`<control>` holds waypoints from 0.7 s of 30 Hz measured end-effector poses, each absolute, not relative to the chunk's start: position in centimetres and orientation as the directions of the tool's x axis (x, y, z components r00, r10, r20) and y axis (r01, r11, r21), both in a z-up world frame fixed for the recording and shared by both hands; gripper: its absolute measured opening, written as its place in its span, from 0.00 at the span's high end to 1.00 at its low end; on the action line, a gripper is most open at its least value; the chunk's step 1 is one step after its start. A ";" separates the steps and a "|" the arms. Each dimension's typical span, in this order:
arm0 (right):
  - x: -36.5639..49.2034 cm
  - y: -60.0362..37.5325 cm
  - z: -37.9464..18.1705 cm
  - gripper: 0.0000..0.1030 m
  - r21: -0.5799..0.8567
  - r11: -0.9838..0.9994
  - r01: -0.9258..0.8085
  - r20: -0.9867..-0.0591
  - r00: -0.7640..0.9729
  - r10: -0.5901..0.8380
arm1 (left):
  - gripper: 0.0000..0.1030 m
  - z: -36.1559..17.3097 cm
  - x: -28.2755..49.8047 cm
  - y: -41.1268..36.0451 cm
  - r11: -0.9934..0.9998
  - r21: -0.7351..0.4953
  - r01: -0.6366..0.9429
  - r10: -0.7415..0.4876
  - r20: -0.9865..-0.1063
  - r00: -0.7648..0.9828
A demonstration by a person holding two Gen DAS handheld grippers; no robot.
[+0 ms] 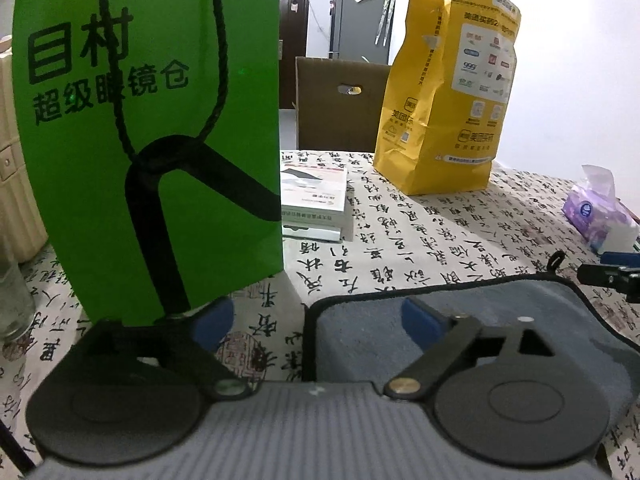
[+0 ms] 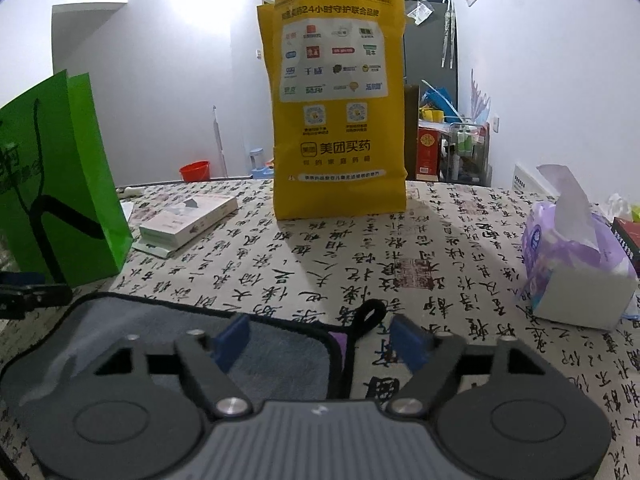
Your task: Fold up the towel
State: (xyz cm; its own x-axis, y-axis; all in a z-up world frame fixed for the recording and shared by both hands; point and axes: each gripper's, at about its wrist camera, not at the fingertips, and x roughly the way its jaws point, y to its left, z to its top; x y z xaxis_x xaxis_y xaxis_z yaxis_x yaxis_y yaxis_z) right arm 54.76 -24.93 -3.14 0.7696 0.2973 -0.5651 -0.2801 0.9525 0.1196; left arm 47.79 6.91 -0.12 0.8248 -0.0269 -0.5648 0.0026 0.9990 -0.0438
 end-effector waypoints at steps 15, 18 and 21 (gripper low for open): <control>50.2 -24.6 -0.7 0.04 0.115 0.956 -0.271 -0.528 0.798 0.290 | 0.00 1.7 43.1 6.9 0.999 -0.047 -0.004 -0.022 -0.539 0.842; 48.9 -24.6 -0.4 0.03 0.121 0.955 -0.272 -0.523 0.800 0.294 | 0.00 2.3 41.4 7.0 0.999 -0.052 -0.007 -0.021 -0.521 0.853; 47.6 -24.5 -0.4 0.03 0.114 0.954 -0.277 -0.527 0.797 0.295 | 0.00 2.8 40.0 6.8 0.999 -0.047 -0.007 -0.018 -0.516 0.856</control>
State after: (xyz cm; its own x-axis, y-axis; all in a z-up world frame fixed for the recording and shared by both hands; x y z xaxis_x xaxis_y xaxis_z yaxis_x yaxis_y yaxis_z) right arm 47.56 -24.47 -0.36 0.7971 0.2948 -0.5270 -0.2774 0.9540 0.1140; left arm 39.99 6.79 2.76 0.8564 -0.0184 -0.5159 -0.0068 0.9989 -0.0469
